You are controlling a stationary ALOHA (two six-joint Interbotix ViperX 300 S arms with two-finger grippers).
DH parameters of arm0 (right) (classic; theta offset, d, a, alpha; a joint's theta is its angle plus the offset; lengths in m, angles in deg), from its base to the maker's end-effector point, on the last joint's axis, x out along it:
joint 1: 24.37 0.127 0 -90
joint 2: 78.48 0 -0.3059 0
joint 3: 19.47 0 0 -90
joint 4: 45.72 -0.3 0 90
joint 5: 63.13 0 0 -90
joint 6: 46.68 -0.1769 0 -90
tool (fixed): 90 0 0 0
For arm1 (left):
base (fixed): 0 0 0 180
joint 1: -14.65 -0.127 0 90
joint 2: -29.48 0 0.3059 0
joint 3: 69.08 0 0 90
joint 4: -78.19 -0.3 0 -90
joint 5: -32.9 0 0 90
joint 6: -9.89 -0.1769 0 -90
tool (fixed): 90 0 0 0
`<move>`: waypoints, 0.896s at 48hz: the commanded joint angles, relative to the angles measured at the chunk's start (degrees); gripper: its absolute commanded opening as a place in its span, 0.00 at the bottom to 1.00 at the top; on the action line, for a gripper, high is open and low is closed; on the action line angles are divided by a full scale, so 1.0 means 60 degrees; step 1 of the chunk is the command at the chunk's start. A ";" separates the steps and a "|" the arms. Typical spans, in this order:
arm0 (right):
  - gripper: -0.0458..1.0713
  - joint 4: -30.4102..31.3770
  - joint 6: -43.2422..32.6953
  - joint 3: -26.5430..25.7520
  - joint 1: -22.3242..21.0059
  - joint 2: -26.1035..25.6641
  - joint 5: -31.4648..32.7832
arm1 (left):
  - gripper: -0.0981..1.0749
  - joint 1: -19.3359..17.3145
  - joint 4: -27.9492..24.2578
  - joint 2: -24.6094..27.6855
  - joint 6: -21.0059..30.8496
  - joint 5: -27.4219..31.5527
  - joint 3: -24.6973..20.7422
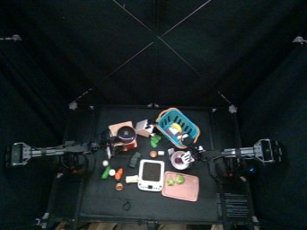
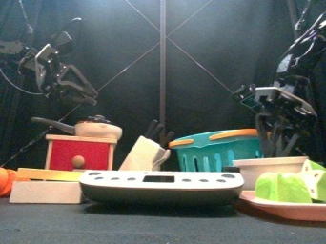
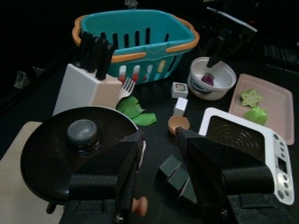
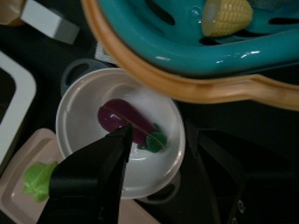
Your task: Grab egg half
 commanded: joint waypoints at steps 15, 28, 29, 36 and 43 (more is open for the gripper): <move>0.82 0.1392 -0.0029 -0.0352 0.0146 -0.0762 -0.0996 | 0.74 0.1567 -0.0586 0.0674 0.0029 0.0542 -0.0425; 0.82 0.2695 0.0029 -0.0278 0.0220 -0.0542 -0.3442 | 0.74 0.3164 0.0366 0.0688 0.0073 0.1069 -0.0513; 0.82 0.2856 0.0029 -0.0308 0.0205 -0.0498 -0.3633 | 0.74 0.3281 0.0498 0.0688 0.0073 0.1099 -0.0513; 0.82 0.3794 0.0044 -0.0527 0.0132 -0.0264 -0.4482 | 0.74 0.3970 0.1772 0.0688 0.0044 0.1260 -0.0645; 0.82 0.4453 0.0044 -0.0835 0.0088 0.0059 -0.4834 | 0.74 0.4204 0.2681 0.0718 0.0059 0.2329 -0.1025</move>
